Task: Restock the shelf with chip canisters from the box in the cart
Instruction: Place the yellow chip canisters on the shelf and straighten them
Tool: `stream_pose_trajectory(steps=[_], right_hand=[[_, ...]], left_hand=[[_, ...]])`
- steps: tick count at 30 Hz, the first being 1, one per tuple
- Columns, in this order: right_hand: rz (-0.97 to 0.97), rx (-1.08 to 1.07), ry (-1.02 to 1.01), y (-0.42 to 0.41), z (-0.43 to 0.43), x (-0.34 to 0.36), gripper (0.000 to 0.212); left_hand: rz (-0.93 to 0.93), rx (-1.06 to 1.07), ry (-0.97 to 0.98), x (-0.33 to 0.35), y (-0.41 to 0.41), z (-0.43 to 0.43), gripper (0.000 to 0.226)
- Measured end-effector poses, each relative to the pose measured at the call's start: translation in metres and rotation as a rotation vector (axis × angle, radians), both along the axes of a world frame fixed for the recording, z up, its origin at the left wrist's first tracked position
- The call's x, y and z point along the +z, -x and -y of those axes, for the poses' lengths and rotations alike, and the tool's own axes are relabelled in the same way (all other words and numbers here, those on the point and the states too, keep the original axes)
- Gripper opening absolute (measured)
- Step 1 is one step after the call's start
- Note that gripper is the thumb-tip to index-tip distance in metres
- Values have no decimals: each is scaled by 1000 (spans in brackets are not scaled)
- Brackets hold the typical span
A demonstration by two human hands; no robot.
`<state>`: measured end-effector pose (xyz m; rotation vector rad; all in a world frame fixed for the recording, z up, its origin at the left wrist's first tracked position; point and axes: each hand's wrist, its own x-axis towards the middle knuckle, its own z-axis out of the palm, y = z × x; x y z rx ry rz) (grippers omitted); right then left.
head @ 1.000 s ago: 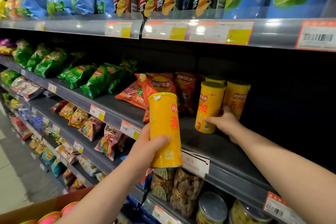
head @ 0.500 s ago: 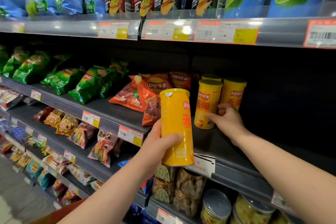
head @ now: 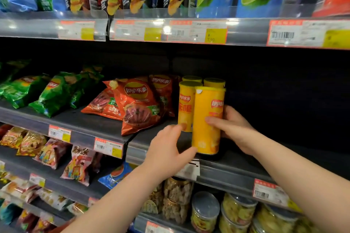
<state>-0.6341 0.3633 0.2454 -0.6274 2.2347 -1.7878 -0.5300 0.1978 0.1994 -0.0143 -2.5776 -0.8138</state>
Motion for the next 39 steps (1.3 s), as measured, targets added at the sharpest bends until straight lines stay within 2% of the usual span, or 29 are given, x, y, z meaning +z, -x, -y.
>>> stream_pose_trajectory(steps=[3,5,9,13,18,26,29,35,39], right_hand=[[-81,-141,17,13,1,-7,65],[-113,-167,14,19,3,-13,69],[-94,-120,-145,28,2,-17,85],[-73,-149,-275,35,0,-21,85],[-136,-247,-316,45,8,-22,83],[-130,-197,-355,57,5,-26,85],[-162,-167,-461,52,-6,-25,81],[-461,-95,-937,1,-25,-12,49],[-786,5,-903,-51,-15,-15,37]], left_hand=[[147,9,484,-19,3,7,84],[106,0,579,-30,3,8,77],[20,3,539,-36,3,11,65],[-23,28,538,-40,3,12,56],[88,25,546,-35,1,9,71],[111,29,579,-30,-1,7,73],[105,37,590,-30,-2,5,73],[-8,95,582,-34,-16,-3,54],[-70,123,531,-36,-43,-1,49]])
